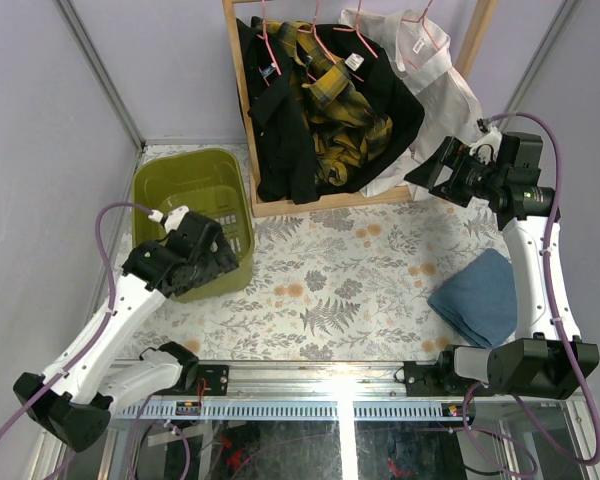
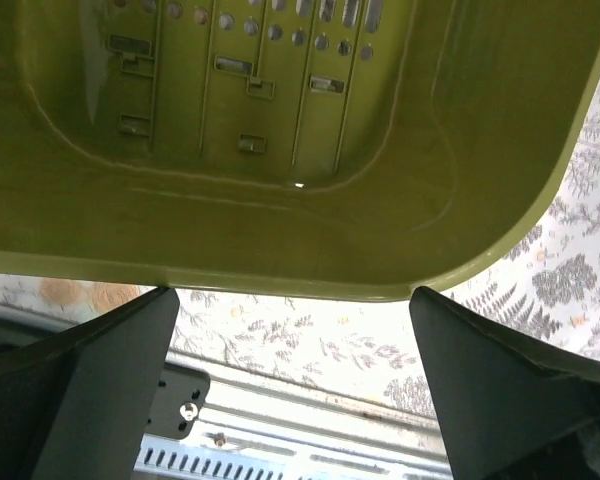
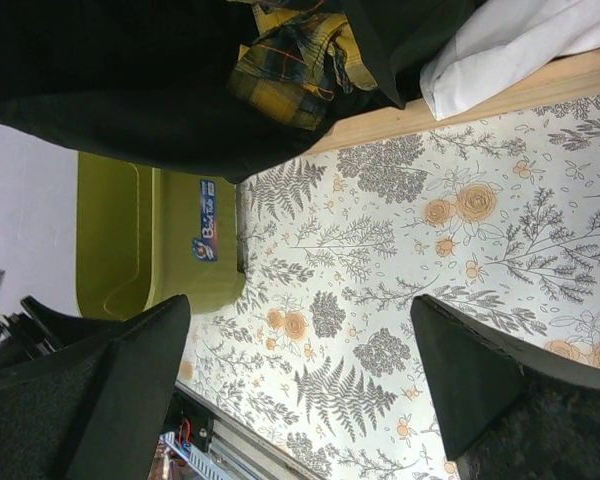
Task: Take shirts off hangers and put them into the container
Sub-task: Move the bin to the center of the board.
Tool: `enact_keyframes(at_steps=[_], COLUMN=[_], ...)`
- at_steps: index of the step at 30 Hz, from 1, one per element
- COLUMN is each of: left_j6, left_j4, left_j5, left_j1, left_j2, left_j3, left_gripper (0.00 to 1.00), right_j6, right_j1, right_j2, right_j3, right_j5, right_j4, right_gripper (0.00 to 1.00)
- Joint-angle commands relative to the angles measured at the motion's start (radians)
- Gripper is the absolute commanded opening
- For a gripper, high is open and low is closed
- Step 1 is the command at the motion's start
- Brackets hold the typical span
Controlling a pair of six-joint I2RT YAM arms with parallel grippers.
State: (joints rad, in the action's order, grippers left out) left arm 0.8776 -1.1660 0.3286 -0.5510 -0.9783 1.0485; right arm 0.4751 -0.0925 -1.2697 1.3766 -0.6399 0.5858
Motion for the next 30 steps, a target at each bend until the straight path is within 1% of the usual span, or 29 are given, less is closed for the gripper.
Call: enact_keyframes(at_steps=[1,3,6,7,9,11,13,14,15,16,19,23,27,30], left_j6=[-0.209,-0.214,-0.182,-0.194,-0.23,-0.24,-0.238,-0.242,-0.253,-0.263,-0.283,-0.295,-0.302,-0.265], left_j4=[0.152,0.138,0.116,0.14,0.197,0.209,0.202,0.215,0.244,0.258,0.275,0.278,0.306,0.443], left_j5=[-0.037,-0.02,0.061,0.049,-0.02,-0.036,-0.052,-0.087,-0.127,-0.158,-0.182,-0.244,-0.401,-0.609], left_j1=[0.097,0.126,0.154,0.179,0.255,0.312,0.322,0.322,0.322,0.323,0.322,0.322,0.323,0.322], left_j2=[-0.028,-0.062,-0.057,-0.044,-0.034,-0.045,-0.037,-0.014,0.019,0.053,0.167,0.223,0.216,0.201], left_j3=[0.046,0.071,0.073,0.055,0.028,0.037,0.062,0.062,0.057,0.055,0.075,0.108,0.131,0.072], left_gripper=[1.0,1.0,1.0,1.0,1.0,1.0,1.0,1.0,1.0,1.0,1.0,1.0,1.0,1.0], right_j6=[-0.056,-0.079,-0.098,-0.104,-0.107,-0.066,0.042,0.056,0.057,0.059,0.065,0.069,0.081,0.112], right_j1=[-0.006,-0.006,-0.006,-0.006,-0.006,-0.01,-0.012,-0.013,-0.013,-0.013,-0.013,-0.013,-0.013,-0.012], right_j2=[-0.006,-0.003,0.016,0.024,0.042,0.064,0.106,0.131,0.152,0.171,0.198,0.198,0.197,0.199], right_j3=[0.049,0.059,0.062,0.063,0.048,0.038,-0.009,-0.044,-0.075,-0.097,-0.142,-0.145,-0.144,-0.144], right_j5=[0.004,0.022,0.064,0.07,0.065,0.054,0.131,0.166,0.167,0.147,0.031,-0.089,-0.184,-0.209], right_j4=[0.059,0.073,0.08,0.077,0.044,-0.007,-0.071,-0.101,-0.137,-0.179,-0.285,-0.344,-0.402,-0.421], right_gripper=[1.0,1.0,1.0,1.0,1.0,1.0,1.0,1.0,1.0,1.0,1.0,1.0,1.0,1.0])
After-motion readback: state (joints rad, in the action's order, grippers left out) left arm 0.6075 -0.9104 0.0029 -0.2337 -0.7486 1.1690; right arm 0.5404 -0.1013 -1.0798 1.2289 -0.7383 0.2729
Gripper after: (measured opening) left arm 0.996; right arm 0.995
